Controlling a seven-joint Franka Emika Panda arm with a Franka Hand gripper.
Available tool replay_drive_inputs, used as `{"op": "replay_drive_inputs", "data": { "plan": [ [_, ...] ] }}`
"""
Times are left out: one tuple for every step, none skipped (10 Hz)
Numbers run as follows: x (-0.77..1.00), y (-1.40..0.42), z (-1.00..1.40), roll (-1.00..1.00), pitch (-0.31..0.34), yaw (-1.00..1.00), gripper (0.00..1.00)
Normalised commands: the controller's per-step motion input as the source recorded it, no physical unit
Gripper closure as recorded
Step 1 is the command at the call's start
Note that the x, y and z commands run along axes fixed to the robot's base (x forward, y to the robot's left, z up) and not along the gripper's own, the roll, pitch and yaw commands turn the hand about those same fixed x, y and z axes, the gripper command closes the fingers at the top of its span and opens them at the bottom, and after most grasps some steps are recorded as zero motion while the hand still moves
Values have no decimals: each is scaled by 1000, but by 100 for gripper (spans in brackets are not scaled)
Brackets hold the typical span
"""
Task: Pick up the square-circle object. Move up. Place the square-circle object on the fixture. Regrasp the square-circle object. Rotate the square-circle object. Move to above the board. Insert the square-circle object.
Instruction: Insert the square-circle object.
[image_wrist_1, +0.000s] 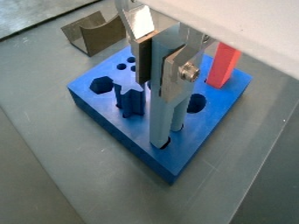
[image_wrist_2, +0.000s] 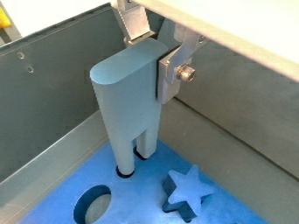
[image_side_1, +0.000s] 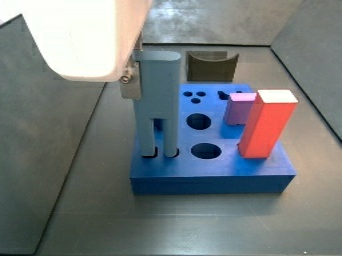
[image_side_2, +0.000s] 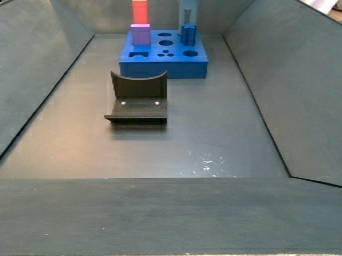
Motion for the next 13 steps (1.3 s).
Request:
{"op": "replay_drive_inputs", "data": {
  "plan": [
    [89,0,-531,89,-97,-9,100],
    [37,0,-654,114,-147,0,100],
    [-23,-77,-706,126,-154,0,100],
    [-117,-131,-729,94,-173,0,100],
    [-83,-100,-786,47,-196,0,100],
    [0,-80,-846,51,-140,0,100],
    [31,-9,-797,26,-41,0,100],
    [80,0,-620,37,0,0,100],
    [0,0,-403,146,0,0,100],
    [-160,37,-343,101,0,0,100],
    [-189,23,-317,0,0,0,100],
    [-323,0,-331,4,0,189,100],
    [-291,0,-409,40,0,206,100]
  ]
}}
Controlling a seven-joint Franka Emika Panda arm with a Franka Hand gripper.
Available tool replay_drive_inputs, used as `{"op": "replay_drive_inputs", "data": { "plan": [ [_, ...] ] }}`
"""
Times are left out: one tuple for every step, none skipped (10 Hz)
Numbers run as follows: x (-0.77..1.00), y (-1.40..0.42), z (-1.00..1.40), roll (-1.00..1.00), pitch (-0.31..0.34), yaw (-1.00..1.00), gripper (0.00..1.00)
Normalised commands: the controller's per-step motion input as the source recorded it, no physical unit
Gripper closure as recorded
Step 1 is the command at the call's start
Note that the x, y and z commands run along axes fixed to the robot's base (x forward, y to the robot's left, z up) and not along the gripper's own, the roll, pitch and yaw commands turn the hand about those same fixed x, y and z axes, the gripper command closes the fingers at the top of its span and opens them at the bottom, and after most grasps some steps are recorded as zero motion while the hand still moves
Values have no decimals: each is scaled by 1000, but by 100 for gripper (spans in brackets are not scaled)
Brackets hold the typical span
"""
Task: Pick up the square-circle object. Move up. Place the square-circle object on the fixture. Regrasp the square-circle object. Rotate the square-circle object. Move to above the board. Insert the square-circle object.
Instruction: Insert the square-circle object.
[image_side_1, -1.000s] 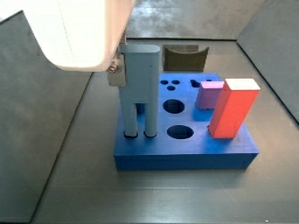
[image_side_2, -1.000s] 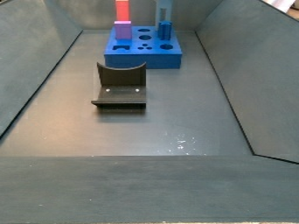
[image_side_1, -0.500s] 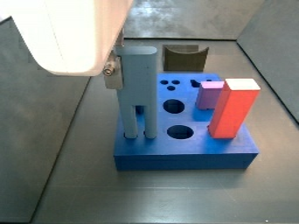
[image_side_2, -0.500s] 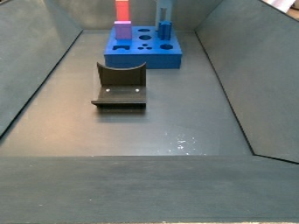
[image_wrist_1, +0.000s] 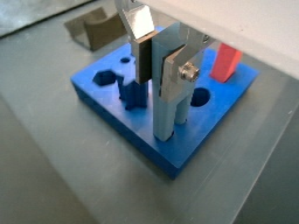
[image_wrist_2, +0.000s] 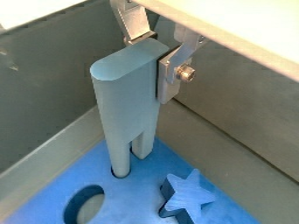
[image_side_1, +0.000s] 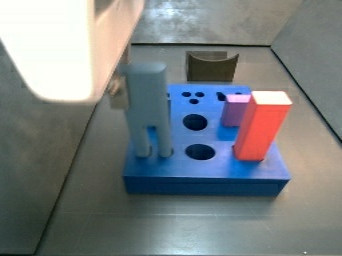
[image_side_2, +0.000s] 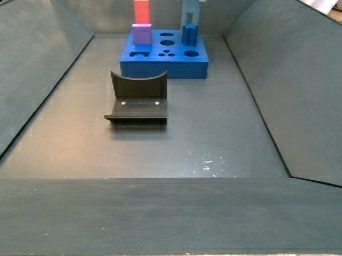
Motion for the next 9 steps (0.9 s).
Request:
{"op": "replay_drive_inputs", "data": {
  "plan": [
    [-129,0,-611,0,0,146,100],
    [0,0,-869,0,-69,57,100],
    [123,0,-971,0,-43,0,100],
    [197,0,-954,-1,0,0,100],
    [200,0,-883,-6,0,-26,100],
    [134,0,-666,0,0,-29,100],
    [0,0,-200,-1,-69,0,100],
    [0,34,-20,-56,-21,-14,100],
    [0,51,0,40,0,-17,100]
  ]
}}
